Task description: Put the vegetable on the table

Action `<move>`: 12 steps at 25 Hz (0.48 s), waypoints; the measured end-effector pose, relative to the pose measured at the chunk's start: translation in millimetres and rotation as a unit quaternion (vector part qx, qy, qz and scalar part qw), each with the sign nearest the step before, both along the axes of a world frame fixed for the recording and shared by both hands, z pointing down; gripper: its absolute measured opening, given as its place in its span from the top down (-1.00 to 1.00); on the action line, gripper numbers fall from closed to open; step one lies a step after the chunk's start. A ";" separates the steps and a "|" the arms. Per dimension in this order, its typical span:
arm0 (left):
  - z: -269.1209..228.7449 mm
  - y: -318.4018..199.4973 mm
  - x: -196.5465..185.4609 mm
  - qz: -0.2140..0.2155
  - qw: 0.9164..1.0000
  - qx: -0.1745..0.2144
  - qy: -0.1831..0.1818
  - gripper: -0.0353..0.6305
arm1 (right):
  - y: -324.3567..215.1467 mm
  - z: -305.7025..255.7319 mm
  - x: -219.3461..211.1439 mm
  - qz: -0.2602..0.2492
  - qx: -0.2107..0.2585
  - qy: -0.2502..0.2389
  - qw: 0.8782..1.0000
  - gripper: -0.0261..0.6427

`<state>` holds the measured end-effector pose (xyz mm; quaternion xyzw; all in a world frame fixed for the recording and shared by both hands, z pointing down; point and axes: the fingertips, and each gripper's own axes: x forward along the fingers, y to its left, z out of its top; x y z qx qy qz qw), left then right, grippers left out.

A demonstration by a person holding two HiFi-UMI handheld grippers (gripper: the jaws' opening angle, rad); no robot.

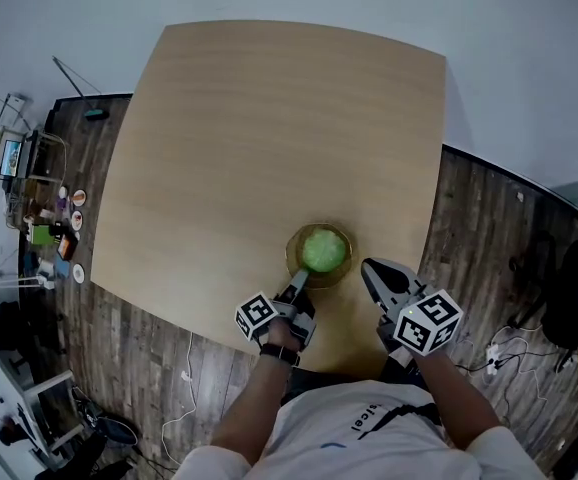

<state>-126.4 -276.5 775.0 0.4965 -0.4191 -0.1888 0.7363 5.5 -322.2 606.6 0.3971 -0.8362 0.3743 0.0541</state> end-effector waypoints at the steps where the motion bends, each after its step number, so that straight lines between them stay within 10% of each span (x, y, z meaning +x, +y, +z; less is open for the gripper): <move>1: 0.8 2.6 -2.7 0.000 1.000 -0.005 -0.003 0.41 | 0.3 -0.6 -1.1 -0.003 0.001 -0.001 1.000 0.89; 12: -25.4 31.3 -18.7 -0.001 1.000 -0.012 -0.019 0.41 | 14.8 -8.5 -6.6 -0.029 0.001 0.006 1.000 0.89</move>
